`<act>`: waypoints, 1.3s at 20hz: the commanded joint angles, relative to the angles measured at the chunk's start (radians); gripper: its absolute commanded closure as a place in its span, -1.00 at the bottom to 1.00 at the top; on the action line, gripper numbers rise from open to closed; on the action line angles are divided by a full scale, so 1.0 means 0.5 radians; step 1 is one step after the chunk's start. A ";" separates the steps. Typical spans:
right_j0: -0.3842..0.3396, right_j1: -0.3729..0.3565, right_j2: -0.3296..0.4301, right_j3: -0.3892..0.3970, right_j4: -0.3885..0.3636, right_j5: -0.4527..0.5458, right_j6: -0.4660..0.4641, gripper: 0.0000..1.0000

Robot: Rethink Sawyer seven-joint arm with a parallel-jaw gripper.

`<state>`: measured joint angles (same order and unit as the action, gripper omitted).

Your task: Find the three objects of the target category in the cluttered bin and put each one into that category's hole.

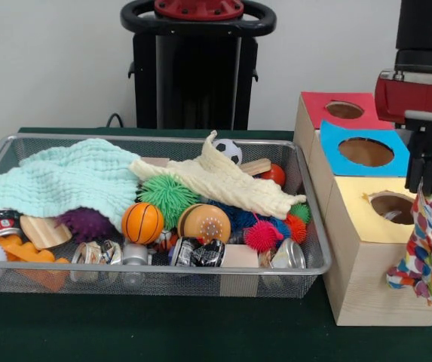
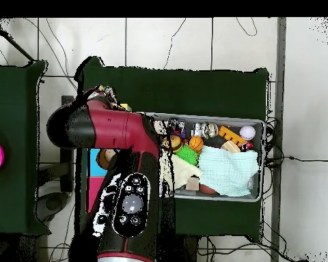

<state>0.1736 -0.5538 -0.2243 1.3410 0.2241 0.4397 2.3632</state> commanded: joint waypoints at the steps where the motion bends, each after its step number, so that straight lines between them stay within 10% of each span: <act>1: -0.117 -0.047 0.283 0.218 -0.095 0.319 -0.142 1.00; 26: -0.159 -0.148 0.359 0.207 -0.196 0.496 -0.139 1.00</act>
<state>0.1382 -0.6131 -0.1568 1.3411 0.1597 0.5534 2.3632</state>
